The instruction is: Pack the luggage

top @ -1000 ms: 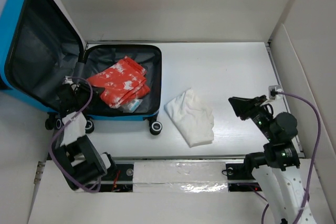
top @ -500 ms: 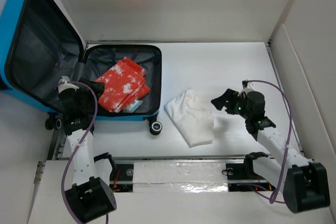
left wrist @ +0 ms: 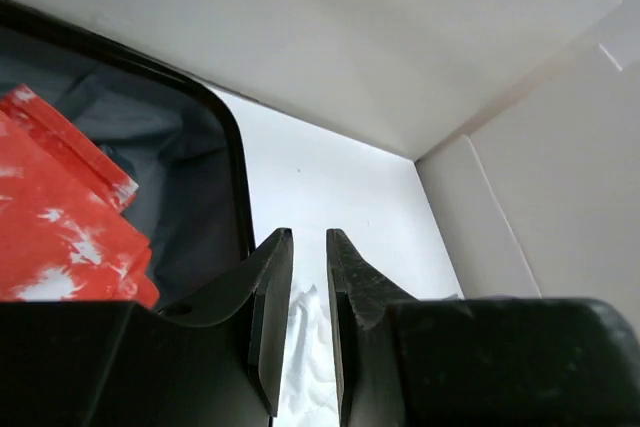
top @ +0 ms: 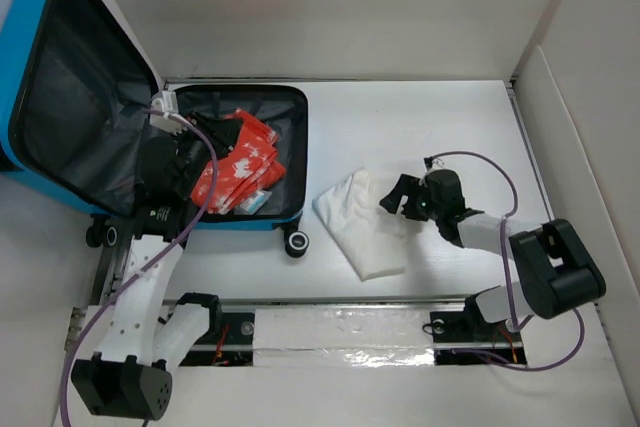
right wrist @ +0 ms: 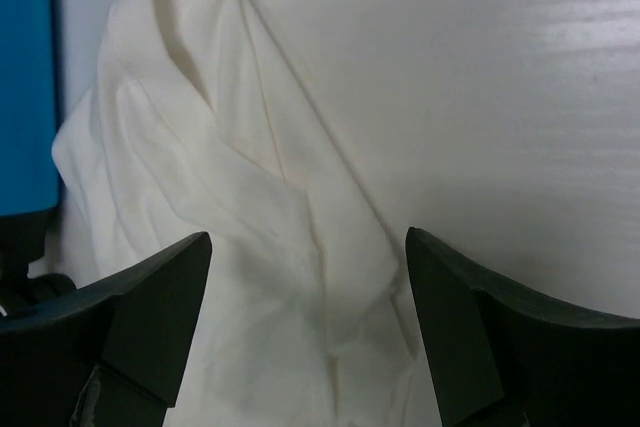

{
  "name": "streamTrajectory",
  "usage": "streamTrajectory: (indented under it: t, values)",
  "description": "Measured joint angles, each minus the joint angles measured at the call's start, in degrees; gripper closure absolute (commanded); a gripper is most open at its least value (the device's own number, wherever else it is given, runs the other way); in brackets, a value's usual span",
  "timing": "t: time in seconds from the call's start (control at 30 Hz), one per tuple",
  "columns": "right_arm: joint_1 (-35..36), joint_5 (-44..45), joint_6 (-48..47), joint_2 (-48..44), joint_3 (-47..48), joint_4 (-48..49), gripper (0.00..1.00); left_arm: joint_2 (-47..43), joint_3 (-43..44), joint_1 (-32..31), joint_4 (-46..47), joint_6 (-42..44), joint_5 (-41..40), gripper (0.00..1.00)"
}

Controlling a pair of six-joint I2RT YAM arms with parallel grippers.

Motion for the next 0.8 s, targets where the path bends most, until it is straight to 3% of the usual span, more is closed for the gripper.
streamTrajectory:
  t: [0.07, 0.1, 0.17, 0.3, 0.5, 0.63, 0.7, 0.8]
  values:
    - [0.42, 0.00, 0.39, 2.56, 1.03, 2.01, 0.32, 2.08, 0.28, -0.94, 0.55, 0.33, 0.61, 0.80]
    - [0.63, -0.09, 0.68, 3.67, 1.20, 3.08, 0.46, 3.06, 0.07, -0.94, 0.48, 0.35, 0.52, 0.79]
    - [0.72, -0.57, 1.33, 5.64, 1.42, 4.79, 0.63, 4.39, -2.25, -0.94, 1.51, -0.11, 0.42, 0.78]
    - [0.70, -1.09, 3.13, 7.63, 1.62, 6.95, 0.98, 7.39, -7.37, -4.74, 3.72, -1.79, 0.13, 0.85]
    - [-2.16, -1.77, 5.29, 7.67, 4.35, 7.67, 1.00, 24.68, 0.83, -28.68, 6.36, -1.07, -3.87, 0.87]
    - [-8.17, -2.10, 5.86, 8.57, 7.65, 8.66, 1.00, 30.73, 5.53, -33.59, 8.48, -0.15, -4.57, 0.80]
    - [-12.17, -2.03, 6.08, 10.14, 9.11, 9.38, 1.00, 32.35, 6.80, -34.86, 9.09, 0.66, -6.10, 0.61]
    - [-16.83, -2.23, 6.69, 13.31, 10.34, 10.75, 0.78, 34.56, 8.02, -37.11, 9.62, 1.20, -8.33, 0.41]
